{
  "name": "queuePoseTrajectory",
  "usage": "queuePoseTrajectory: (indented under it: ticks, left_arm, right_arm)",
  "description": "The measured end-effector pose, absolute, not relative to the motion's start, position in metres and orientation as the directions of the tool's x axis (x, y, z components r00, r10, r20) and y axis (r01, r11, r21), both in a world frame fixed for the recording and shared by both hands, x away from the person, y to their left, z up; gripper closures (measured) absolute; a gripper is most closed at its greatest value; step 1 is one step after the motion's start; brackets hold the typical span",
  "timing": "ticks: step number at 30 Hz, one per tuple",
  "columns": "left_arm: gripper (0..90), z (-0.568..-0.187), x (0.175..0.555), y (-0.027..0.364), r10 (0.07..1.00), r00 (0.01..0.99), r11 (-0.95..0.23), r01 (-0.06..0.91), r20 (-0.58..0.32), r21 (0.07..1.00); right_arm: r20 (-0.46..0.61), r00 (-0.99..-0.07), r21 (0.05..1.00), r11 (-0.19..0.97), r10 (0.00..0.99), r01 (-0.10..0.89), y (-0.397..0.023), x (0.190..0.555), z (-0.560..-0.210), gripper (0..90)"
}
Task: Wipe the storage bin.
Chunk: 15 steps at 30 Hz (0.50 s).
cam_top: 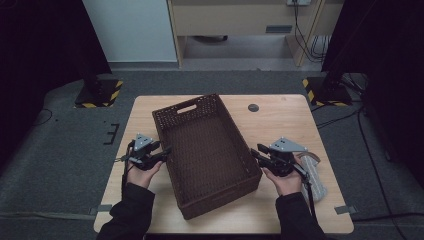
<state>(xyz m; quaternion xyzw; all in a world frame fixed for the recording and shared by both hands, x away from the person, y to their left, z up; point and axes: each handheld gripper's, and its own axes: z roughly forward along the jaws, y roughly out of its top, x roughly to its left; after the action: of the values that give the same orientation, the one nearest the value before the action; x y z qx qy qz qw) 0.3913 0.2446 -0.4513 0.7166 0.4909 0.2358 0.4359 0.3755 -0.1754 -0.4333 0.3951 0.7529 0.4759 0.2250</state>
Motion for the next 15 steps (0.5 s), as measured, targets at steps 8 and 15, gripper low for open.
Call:
queuePoseTrajectory:
  ticks: [8, 15]
  left_arm:
    - [50.0, -0.451, 0.409, 0.247, 0.915, 0.400, -0.171, 0.498, -0.050, 0.850]
    - [50.2, -0.452, 0.412, 0.248, 0.917, 0.396, -0.172, 0.484, -0.040, 0.858]
  right_arm:
    - [0.060, -0.606, 0.891, 0.231, 0.793, 0.390, -0.164, 0.390, -0.439, 65.2]
    - [0.091, -0.602, 0.895, 0.200, 0.793, 0.399, -0.161, 0.394, -0.442, 65.7]
